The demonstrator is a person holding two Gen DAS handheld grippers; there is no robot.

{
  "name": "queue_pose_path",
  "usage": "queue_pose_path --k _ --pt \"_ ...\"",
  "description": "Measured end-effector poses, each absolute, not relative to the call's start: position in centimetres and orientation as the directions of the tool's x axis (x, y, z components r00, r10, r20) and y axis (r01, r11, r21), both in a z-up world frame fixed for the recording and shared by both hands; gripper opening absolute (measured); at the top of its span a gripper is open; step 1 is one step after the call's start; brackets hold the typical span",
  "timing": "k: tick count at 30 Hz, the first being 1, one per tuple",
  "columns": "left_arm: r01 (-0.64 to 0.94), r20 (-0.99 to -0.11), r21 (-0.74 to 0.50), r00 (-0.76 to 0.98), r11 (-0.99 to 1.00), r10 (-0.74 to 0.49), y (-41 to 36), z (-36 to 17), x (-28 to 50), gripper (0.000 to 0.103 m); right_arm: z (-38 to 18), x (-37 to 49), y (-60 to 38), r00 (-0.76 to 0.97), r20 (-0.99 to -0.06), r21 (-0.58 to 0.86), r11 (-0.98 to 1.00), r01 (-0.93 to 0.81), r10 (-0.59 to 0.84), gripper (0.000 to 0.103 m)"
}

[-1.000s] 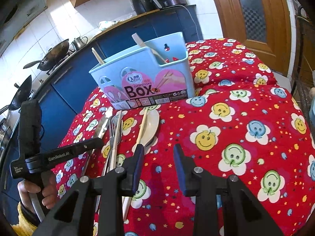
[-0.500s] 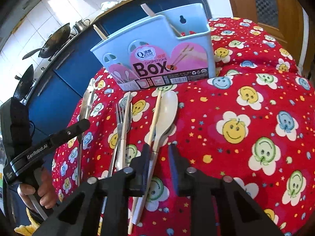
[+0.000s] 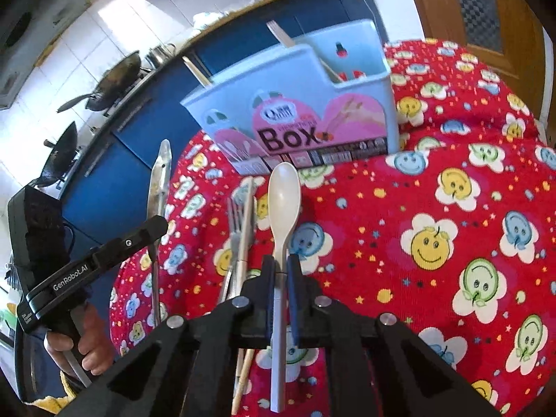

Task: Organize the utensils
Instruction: 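Grasp the wooden spoon with the right tool while the left tool grasps the metal knife, then drop the spoon into the blue box with the right tool while the left tool releases the knife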

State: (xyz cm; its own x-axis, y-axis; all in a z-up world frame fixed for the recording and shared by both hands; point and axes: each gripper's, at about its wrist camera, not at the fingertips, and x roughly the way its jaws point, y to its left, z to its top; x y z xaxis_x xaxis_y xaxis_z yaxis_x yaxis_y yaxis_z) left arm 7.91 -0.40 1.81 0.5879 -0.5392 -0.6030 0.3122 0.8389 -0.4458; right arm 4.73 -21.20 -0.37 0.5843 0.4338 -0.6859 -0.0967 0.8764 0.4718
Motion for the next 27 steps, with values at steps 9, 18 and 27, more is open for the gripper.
queue_pose_path --k 9,18,27 --pt "0.374 -0.503 -0.414 0.666 0.83 -0.551 -1.3 5.2 7.0 0.007 3.5 2.8 -21.4 0.729 -0.551 0.437 0.885 -0.164 0.407 0.009" --pt "0.404 -0.418 -0.363 0.734 0.84 -0.534 -2.6 8.9 8.9 0.007 6.5 2.6 -22.5 0.847 -0.422 0.366 0.916 -0.167 0.323 0.009" --pt "0.395 -0.319 -0.313 0.813 0.864 -0.487 -3.8 12.4 12.3 0.007 8.8 5.2 -24.2 0.917 -0.305 0.317 0.935 -0.156 0.257 0.009"
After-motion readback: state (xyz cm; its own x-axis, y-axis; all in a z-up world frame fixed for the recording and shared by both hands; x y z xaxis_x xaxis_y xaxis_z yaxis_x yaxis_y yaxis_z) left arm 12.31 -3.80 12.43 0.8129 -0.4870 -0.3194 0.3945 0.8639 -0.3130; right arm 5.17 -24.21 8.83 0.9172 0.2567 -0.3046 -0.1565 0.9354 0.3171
